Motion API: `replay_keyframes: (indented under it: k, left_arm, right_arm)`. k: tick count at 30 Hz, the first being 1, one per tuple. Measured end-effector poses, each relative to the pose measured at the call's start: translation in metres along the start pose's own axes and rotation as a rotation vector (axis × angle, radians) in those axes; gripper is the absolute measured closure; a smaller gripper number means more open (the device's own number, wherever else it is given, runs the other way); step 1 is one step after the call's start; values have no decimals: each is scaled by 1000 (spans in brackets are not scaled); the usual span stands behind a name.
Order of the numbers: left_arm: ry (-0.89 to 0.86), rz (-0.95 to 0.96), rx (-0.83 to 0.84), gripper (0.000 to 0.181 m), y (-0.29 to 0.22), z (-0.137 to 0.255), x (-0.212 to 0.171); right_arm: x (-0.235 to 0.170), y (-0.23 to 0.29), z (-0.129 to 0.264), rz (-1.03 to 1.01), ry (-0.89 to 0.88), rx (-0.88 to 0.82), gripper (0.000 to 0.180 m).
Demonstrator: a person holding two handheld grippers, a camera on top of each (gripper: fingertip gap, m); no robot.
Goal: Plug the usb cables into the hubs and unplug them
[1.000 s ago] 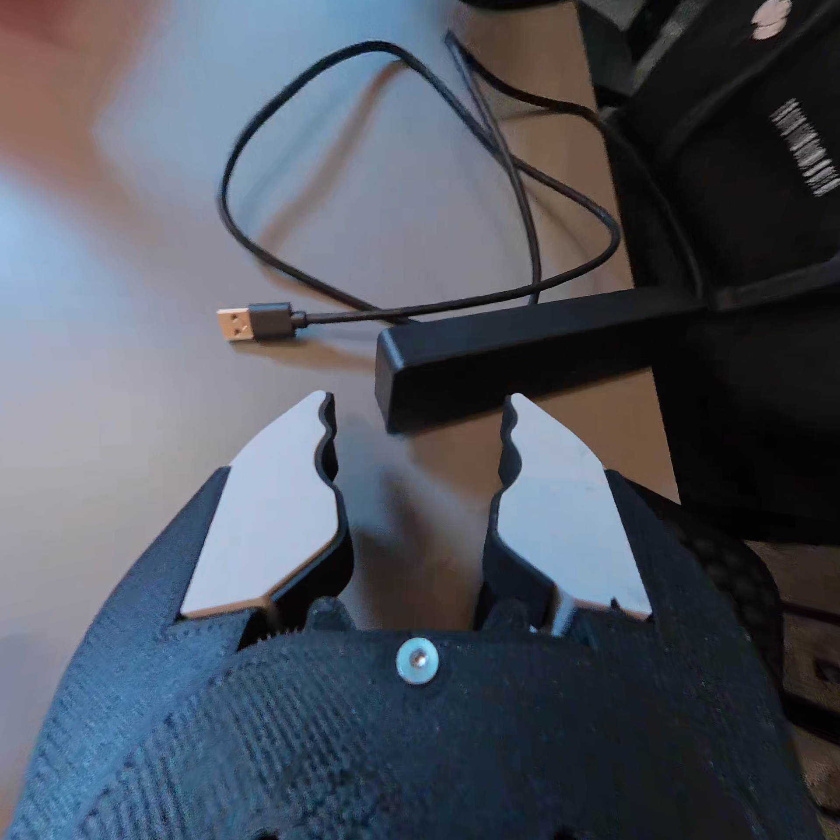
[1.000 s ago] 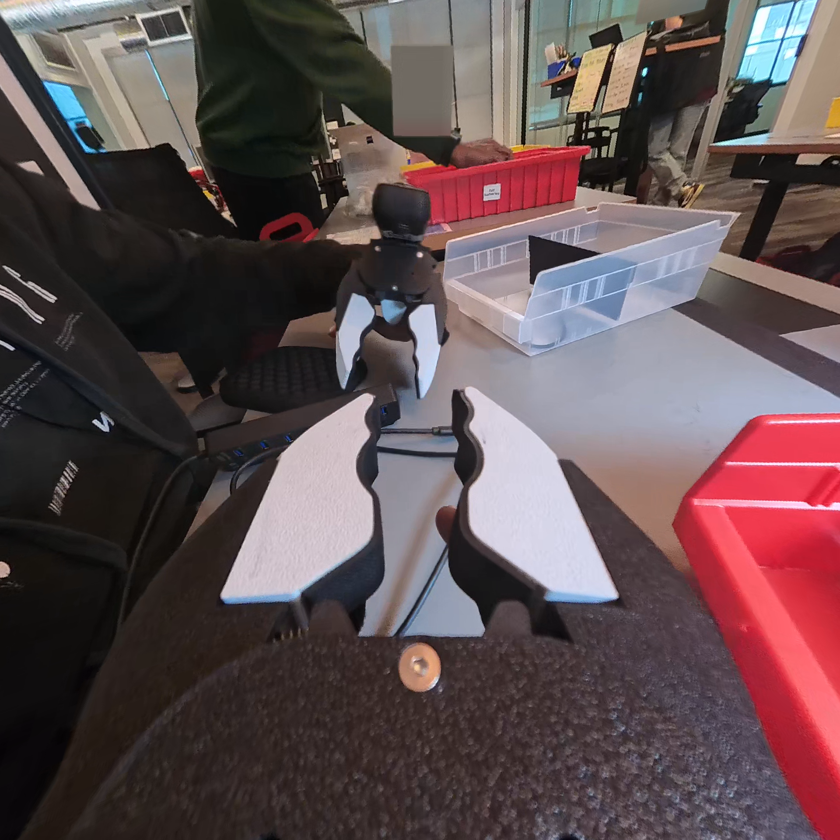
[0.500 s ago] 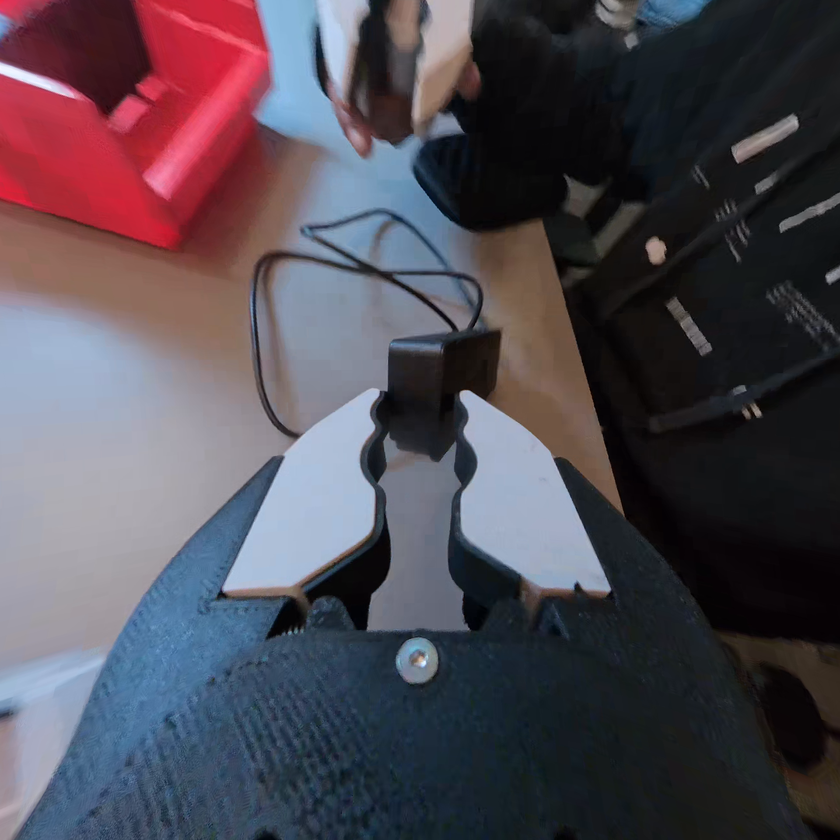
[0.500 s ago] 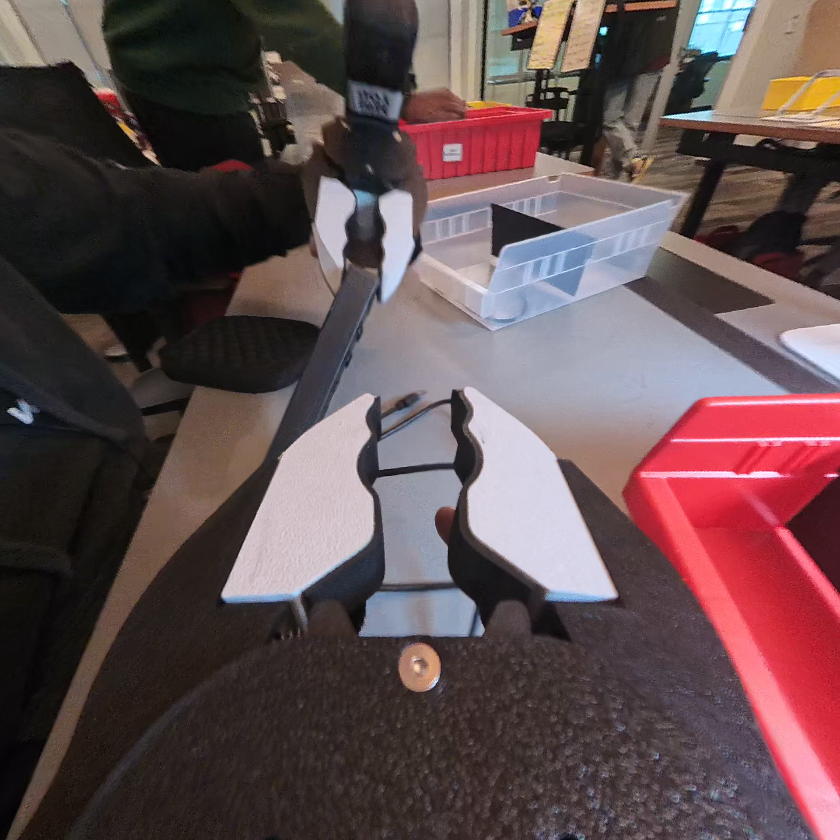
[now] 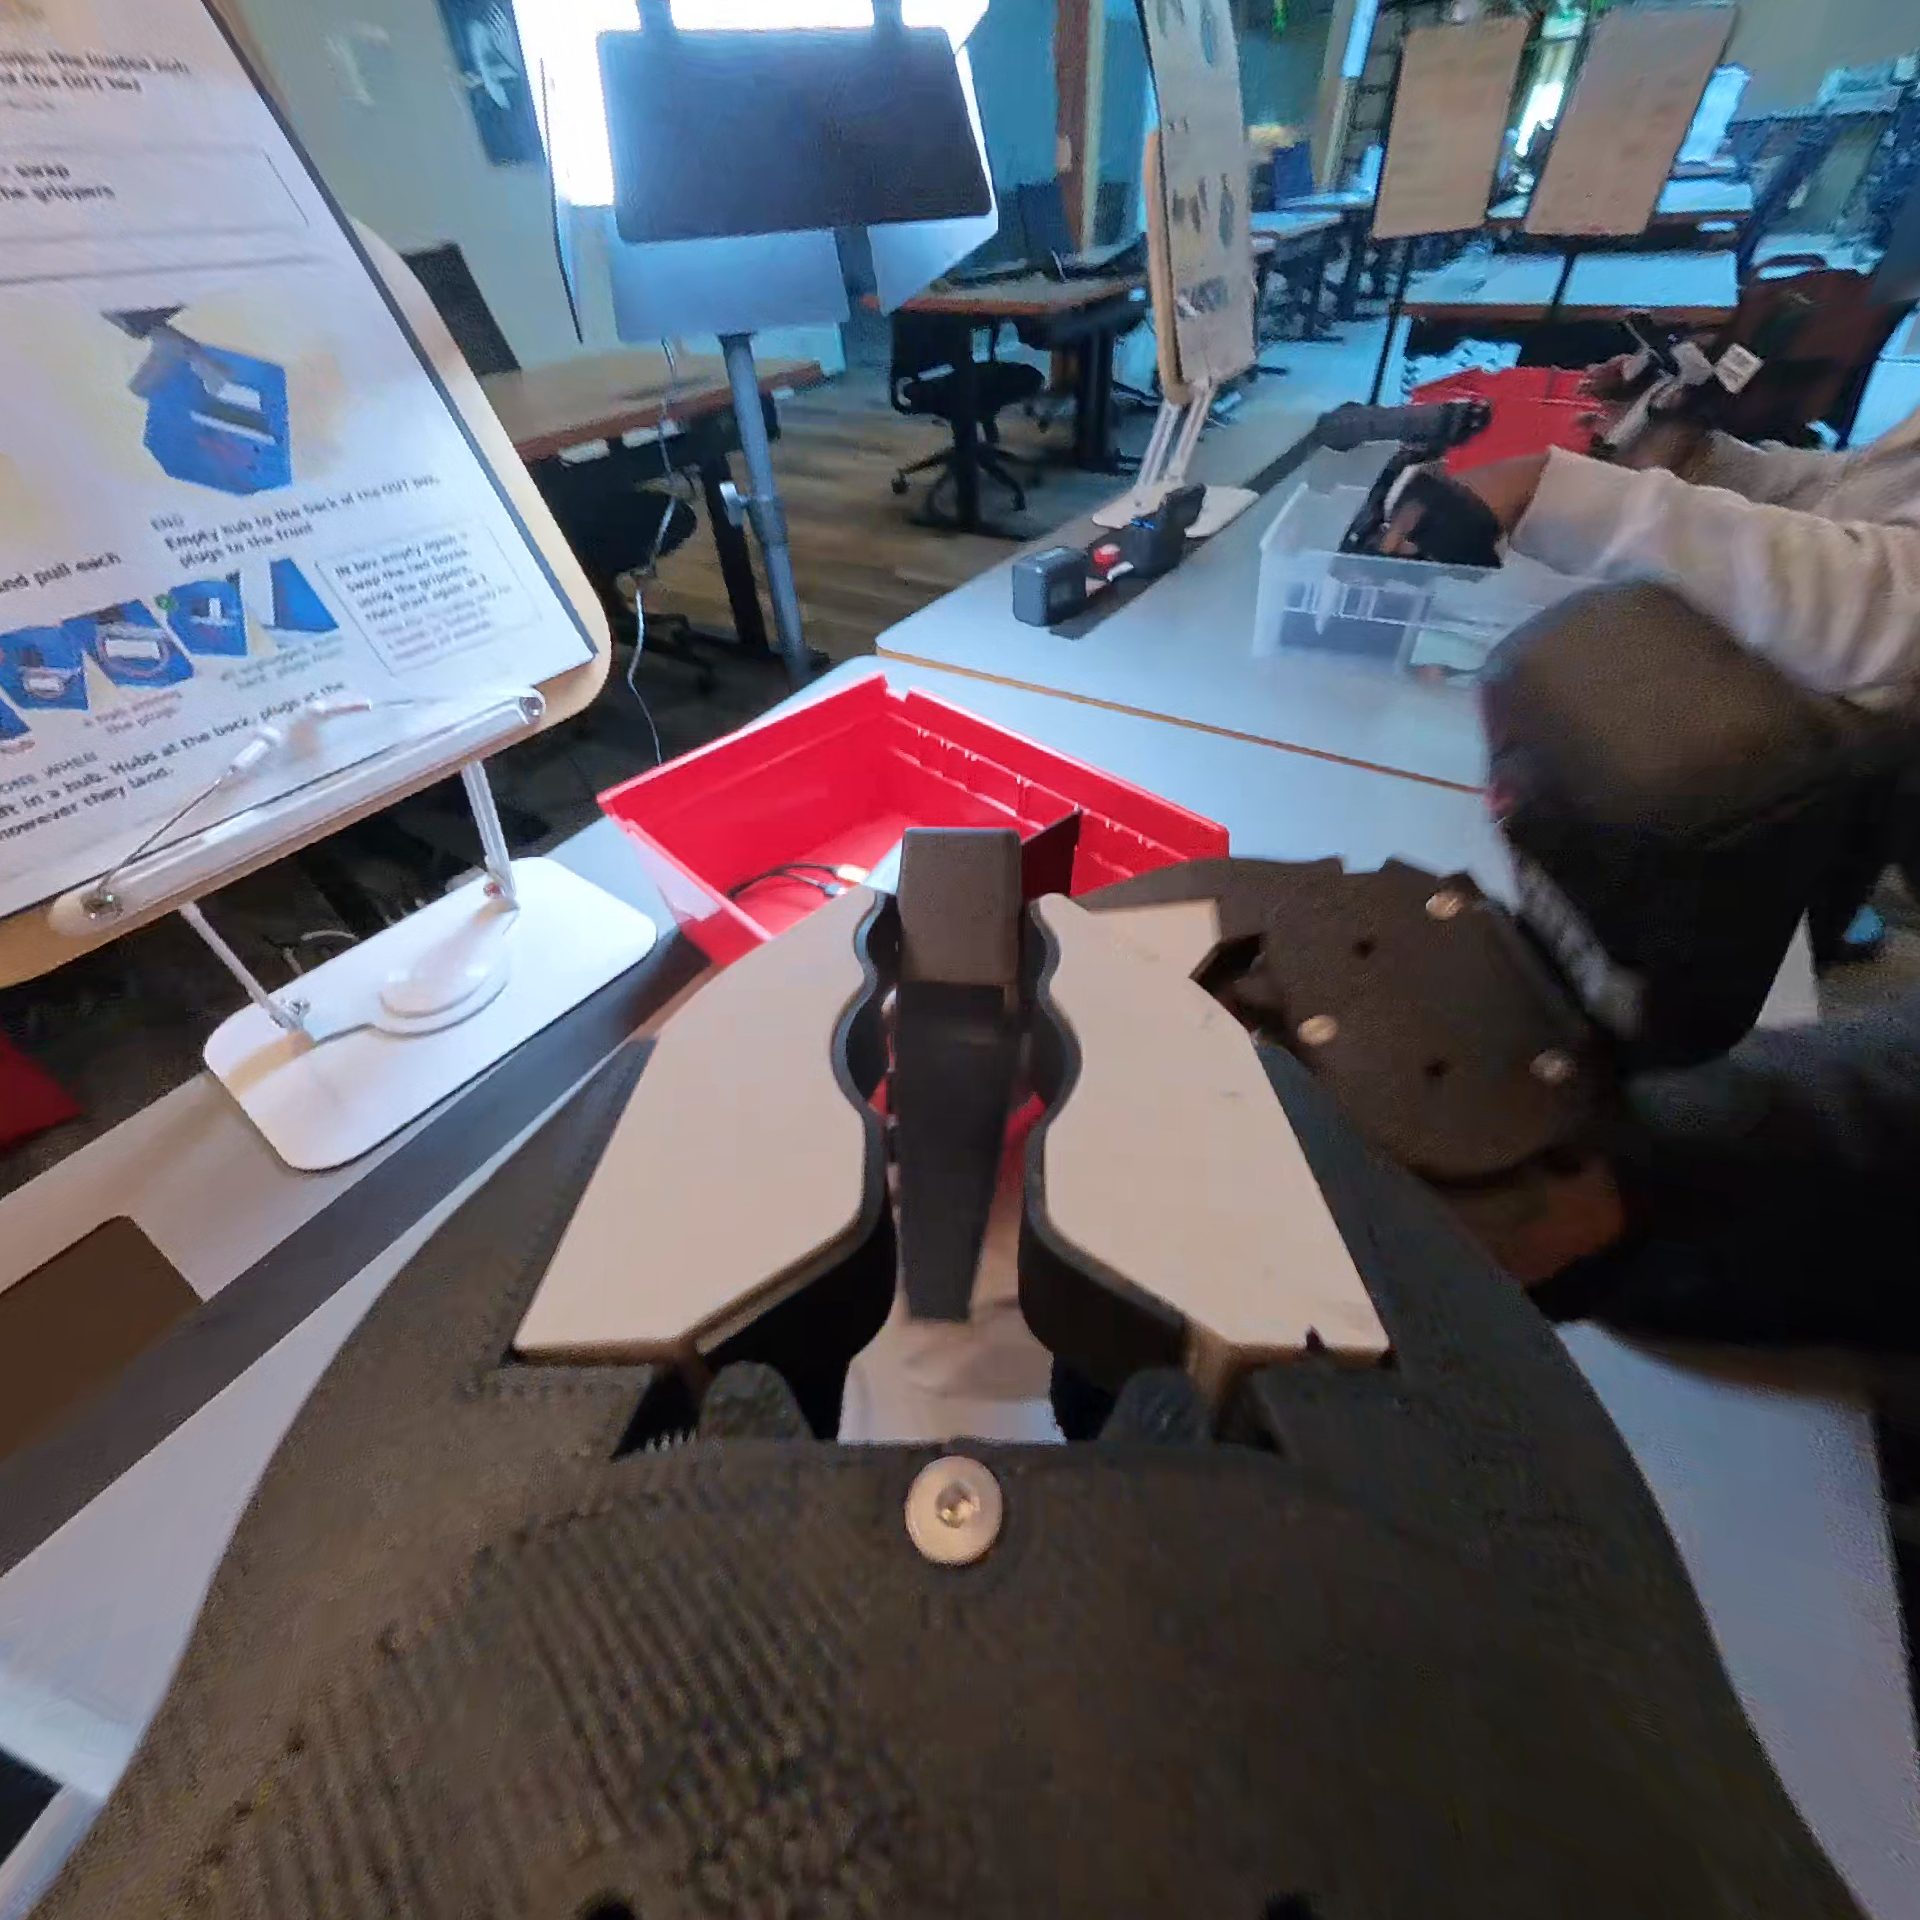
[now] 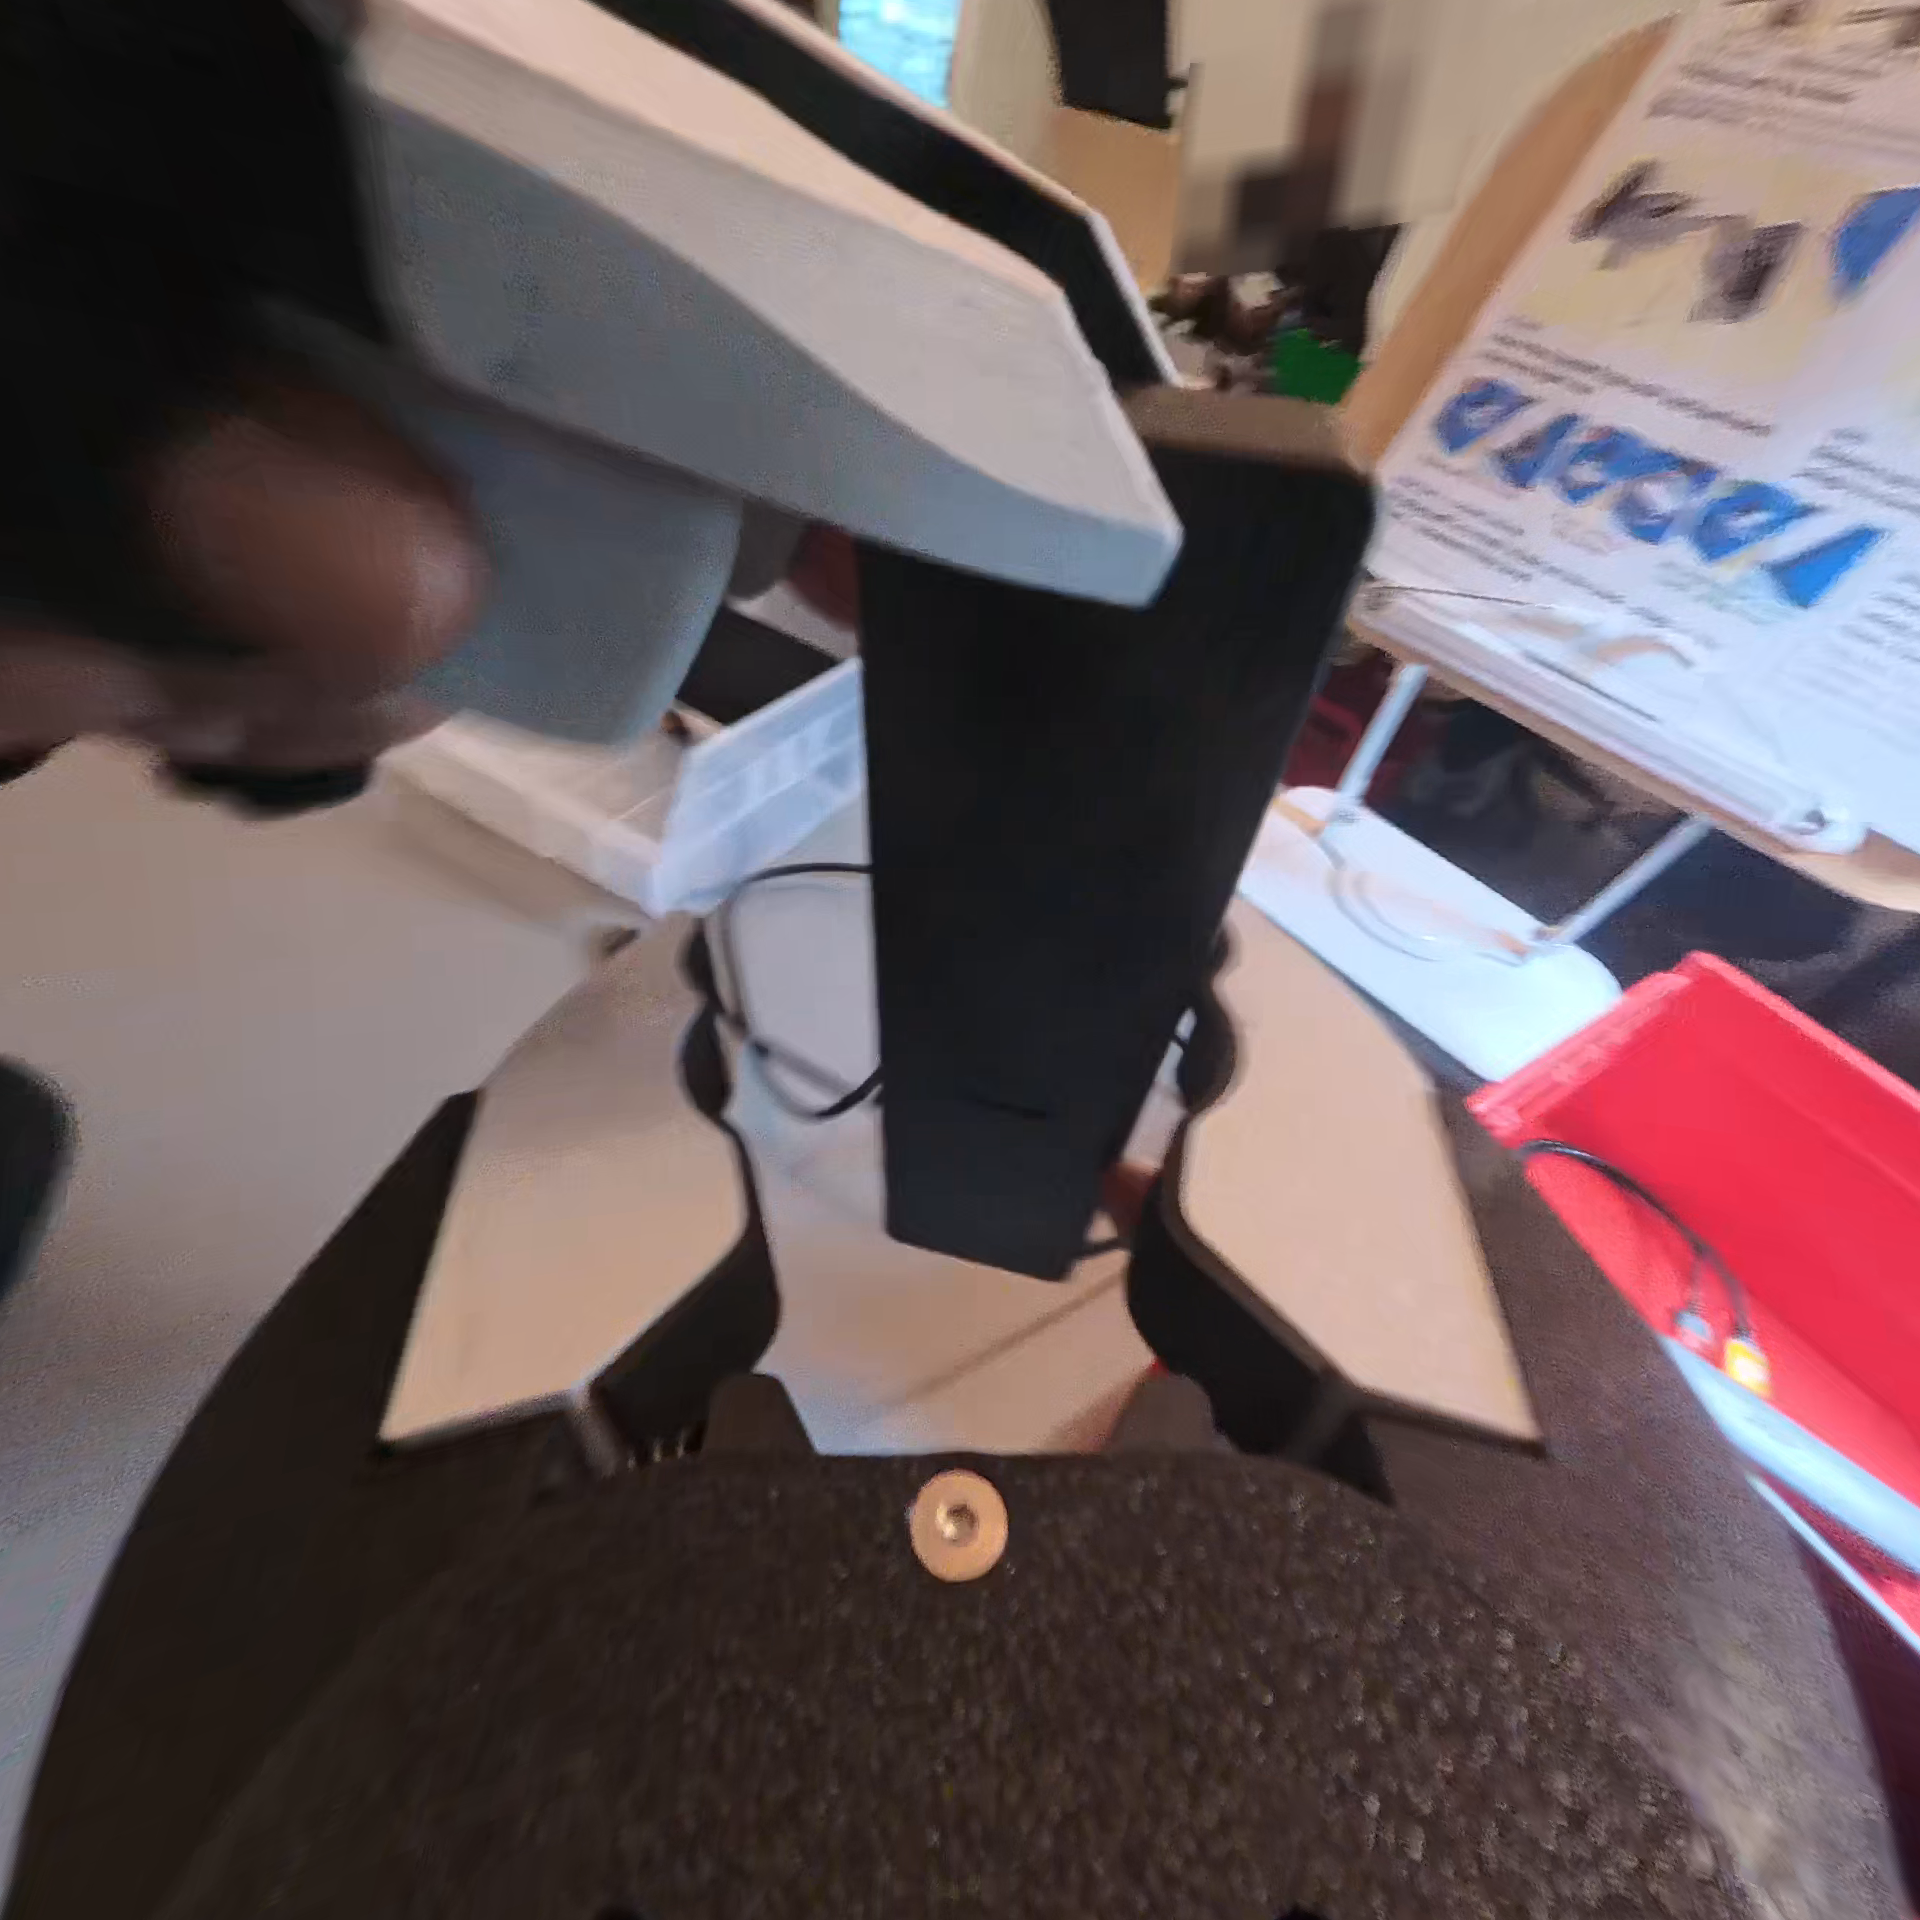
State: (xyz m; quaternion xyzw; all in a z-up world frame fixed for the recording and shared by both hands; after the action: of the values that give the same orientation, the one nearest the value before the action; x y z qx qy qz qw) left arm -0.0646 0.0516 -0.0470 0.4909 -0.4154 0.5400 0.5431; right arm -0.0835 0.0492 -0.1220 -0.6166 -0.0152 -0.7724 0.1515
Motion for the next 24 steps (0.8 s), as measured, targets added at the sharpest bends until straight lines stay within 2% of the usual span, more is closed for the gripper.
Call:
replay_keyframes:
  k: [1,3,5,8,11,15,20,23,24]
  left_arm:
    - [-29,-14,42,157,-4,-6,1]
    - [-62,-76,50,156,-15,-10,0]
    - [-114,-73,-17,157,-25,-8,0]
    - [-229,-126,-130,155,-30,5,6]
    - [-247,-118,-292,136,-29,22,5]
    - [-149,-45,-486,116,-30,32,-25]
    - [9,-75,-535,104,-51,14,-98]
    - [-3,-59,-569,99,-75,4,-103]
    - [-38,-61,-564,105,-79,2,-100]
  right_arm:
    - [-3,-11,-2,26,-22,-45,116]
    - [-8,-25,-2,63,-42,-50,123]
    - [-8,-30,6,170,-60,-33,124]
    - [-6,-14,19,220,-117,156,124]
    - [-8,10,36,237,-172,419,124]
    - [-3,13,59,83,-288,578,124]
    - [24,14,86,-97,-522,725,124]
    - [30,25,89,-131,-579,782,124]
    - [28,28,87,-133,-571,787,124]
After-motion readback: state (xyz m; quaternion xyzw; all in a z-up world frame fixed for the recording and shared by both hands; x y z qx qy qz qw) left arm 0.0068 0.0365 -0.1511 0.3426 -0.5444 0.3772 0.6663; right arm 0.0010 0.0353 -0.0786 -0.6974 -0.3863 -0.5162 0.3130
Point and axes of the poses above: each gripper's, where its closed fingertips meet, z back along the fingers, x out of its top, y = z × x across the jaws, the point moved 1 cm from there along z, back along the fingers, and after that the axes turned 11 degrees about x, right-handed, at the moved point
